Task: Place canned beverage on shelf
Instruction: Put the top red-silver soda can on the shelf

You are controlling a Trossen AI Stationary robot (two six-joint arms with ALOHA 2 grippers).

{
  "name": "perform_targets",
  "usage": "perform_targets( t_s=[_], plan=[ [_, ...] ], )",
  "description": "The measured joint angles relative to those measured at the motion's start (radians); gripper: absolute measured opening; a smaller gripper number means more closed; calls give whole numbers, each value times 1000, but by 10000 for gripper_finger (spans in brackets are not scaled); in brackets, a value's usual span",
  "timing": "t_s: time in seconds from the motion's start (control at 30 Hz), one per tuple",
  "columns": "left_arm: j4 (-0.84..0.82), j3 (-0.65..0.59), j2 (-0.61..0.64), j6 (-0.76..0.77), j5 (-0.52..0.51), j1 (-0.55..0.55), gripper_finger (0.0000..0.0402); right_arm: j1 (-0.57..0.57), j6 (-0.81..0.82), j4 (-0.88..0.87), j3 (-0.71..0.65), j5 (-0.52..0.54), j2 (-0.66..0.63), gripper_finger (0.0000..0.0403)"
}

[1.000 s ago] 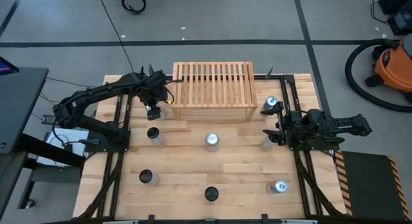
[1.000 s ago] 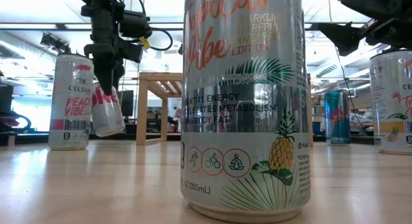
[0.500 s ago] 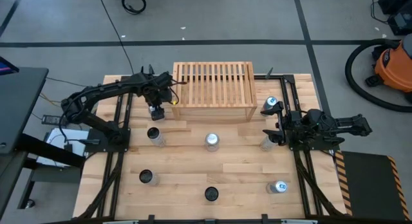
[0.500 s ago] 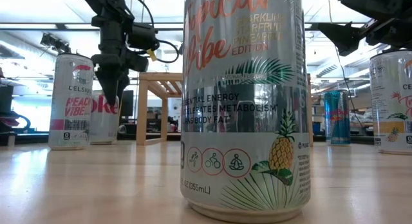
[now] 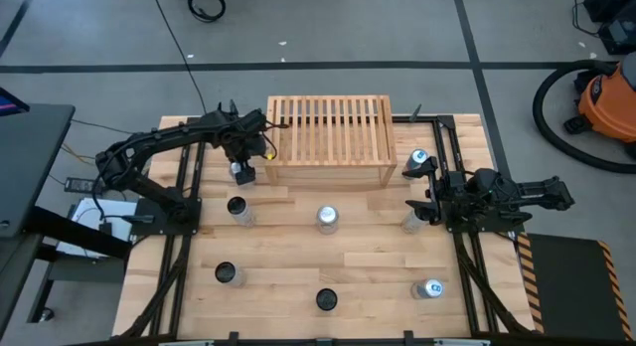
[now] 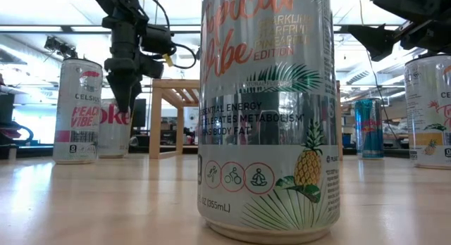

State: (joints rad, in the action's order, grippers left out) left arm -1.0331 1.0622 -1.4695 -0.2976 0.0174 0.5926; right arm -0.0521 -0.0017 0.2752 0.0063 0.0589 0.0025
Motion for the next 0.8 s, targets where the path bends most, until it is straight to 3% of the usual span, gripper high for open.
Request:
perform_targets(
  t_s=[0.1, 0.27, 0.8],
  plan=[
    [-35, 0, 0, -1, -5, 0, 396, 0, 0, 0, 0, 0, 0, 393],
    [-97, 0, 2, -25, -6, 0, 393, 0, 0, 0, 0, 0, 0, 393],
    [-60, -3, 4, -20, -5, 0, 392, 0, 0, 0, 0, 0, 0, 393]
  ],
)
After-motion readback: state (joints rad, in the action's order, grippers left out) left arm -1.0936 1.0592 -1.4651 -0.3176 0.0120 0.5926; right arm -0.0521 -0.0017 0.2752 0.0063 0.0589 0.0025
